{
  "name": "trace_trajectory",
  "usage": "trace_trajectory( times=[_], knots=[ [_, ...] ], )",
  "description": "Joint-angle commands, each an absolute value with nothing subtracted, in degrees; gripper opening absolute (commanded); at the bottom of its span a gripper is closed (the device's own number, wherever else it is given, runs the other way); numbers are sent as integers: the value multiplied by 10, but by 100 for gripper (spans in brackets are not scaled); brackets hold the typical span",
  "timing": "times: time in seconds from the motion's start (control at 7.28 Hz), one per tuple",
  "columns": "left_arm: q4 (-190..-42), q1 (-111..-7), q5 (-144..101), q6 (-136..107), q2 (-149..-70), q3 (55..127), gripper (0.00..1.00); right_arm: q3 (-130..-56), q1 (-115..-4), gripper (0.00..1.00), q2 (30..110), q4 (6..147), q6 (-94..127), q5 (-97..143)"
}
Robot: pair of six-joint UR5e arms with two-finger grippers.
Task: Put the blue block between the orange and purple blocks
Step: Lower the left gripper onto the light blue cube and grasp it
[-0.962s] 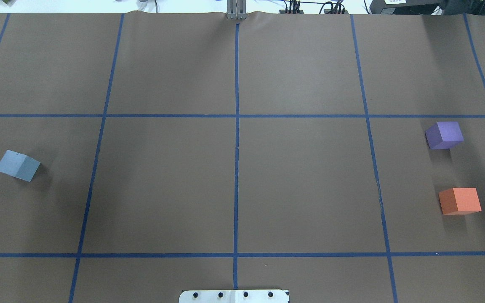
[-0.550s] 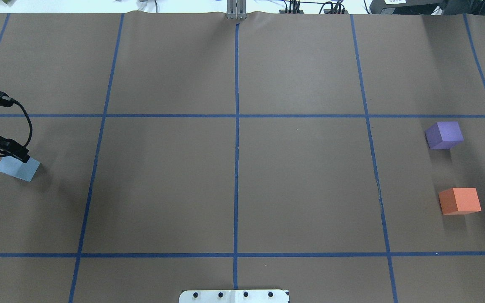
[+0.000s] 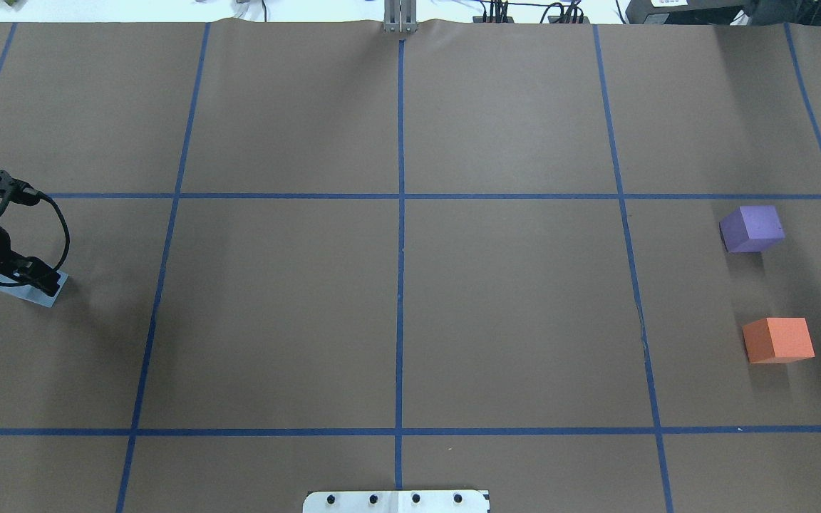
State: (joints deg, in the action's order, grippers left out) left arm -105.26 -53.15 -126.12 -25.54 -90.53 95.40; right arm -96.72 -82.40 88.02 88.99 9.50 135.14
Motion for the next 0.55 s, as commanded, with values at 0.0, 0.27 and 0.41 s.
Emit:
trace_trajectory(
  times=[0.0, 0.27, 0.41],
  knots=[
    [-1053, -528, -1261, -258, -910, 943, 94, -968, -820, 100, 881, 889, 96, 1353],
    [-1054, -528, -1264, -259, -911, 944, 0, -966, -821, 100, 882, 889, 94, 1351],
    [-1052, -529, -1269, -260, -911, 954, 0, -969, -821, 100, 886, 889, 94, 1353]
  ],
)
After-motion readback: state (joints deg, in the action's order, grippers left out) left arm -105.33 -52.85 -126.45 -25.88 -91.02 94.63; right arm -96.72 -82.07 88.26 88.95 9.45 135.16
